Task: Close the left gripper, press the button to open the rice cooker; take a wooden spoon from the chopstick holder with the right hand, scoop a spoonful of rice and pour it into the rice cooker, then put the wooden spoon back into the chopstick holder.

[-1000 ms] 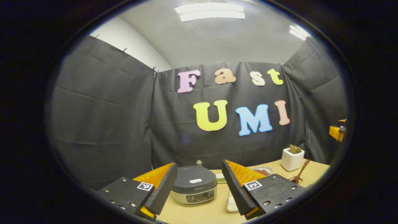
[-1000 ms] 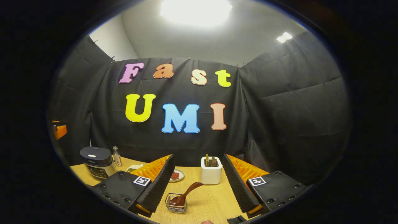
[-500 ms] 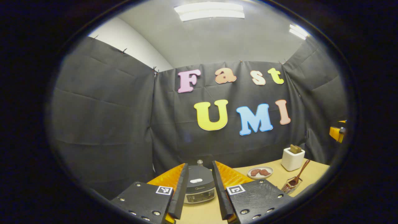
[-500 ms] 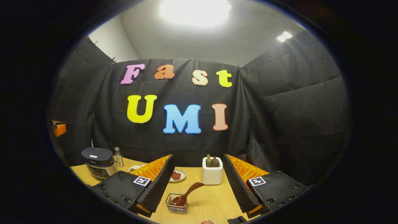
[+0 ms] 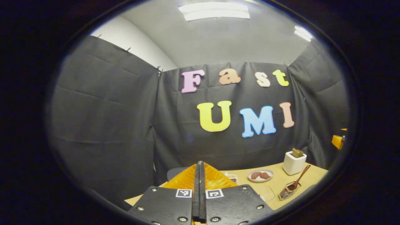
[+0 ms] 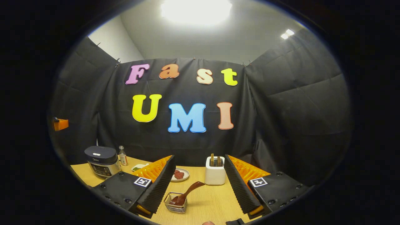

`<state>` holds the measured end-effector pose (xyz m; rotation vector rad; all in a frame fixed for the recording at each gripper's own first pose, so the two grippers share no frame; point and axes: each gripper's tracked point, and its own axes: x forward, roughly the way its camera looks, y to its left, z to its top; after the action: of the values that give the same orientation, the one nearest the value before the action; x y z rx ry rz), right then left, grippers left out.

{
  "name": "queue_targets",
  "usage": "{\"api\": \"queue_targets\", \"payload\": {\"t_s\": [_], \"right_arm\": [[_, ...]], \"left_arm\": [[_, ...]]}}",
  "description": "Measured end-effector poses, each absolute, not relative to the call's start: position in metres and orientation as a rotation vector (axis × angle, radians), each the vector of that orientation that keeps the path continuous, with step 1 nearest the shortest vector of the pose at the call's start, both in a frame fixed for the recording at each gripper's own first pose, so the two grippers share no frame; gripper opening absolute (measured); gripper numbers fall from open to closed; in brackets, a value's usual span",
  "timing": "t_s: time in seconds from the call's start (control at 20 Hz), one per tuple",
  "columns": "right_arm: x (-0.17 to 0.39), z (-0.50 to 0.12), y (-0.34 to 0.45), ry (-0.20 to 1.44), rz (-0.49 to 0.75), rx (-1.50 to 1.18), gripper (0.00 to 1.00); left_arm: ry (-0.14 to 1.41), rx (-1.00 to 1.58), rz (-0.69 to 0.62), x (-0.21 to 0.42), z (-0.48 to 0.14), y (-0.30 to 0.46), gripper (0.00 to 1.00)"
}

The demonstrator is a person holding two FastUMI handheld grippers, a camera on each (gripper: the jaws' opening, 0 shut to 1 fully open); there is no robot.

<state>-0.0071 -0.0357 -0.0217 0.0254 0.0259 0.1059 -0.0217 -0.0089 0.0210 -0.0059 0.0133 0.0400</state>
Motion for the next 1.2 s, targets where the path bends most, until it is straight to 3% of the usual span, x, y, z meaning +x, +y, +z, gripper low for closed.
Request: {"api": "queue_targets", "payload": {"t_s": [0.5,1.2], "right_arm": [[0.011,-0.021,-0.032,0.027,0.023,0.025,0.98],[0.031,-0.03,0.0,0.078,-0.118,-0.049,0.96]], "left_arm": [[0.046,0.008,-0.002,0.077,-0.001,0.017,0.0],[0.271,-0.048,-0.109,0.189,-0.159,0.022,0.0]]}}
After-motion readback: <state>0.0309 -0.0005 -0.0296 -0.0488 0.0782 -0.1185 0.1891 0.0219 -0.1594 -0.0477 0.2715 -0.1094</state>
